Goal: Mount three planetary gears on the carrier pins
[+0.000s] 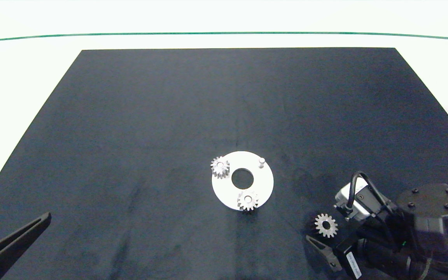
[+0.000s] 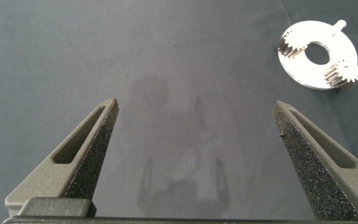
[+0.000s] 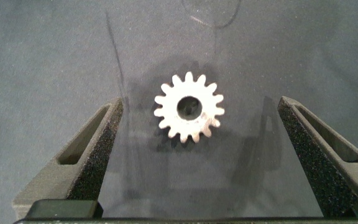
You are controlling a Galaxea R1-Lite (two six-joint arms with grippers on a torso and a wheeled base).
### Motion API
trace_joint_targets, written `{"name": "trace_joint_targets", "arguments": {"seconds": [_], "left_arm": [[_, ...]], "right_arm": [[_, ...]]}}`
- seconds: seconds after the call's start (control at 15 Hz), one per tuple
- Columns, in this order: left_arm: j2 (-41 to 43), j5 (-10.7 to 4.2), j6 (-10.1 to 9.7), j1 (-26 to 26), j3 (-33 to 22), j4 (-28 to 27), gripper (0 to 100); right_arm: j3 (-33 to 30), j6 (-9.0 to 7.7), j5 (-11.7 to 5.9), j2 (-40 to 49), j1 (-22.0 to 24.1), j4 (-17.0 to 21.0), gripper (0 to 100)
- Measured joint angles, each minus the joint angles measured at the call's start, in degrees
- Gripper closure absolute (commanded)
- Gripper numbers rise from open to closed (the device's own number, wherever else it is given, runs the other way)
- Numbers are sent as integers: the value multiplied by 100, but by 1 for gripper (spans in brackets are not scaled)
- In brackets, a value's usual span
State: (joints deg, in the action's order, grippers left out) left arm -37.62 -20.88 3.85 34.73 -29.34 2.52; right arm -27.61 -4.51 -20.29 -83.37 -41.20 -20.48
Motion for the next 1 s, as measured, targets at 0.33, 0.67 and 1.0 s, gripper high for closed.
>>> {"name": "trace_joint_targets", "arguments": {"seconds": [0.33,0.67,1.0], "left_arm": [[24,2,0,-1,-4,0,0],[26,0,6,-1,-4,0,0],[28,0,6,-1,-1,0,0]], "right_arm": [[9,16,26,-96,50,-77,9],[27,63,30,-138,55,-82,19],[63,173,44,-191,52,-149,30]]}}
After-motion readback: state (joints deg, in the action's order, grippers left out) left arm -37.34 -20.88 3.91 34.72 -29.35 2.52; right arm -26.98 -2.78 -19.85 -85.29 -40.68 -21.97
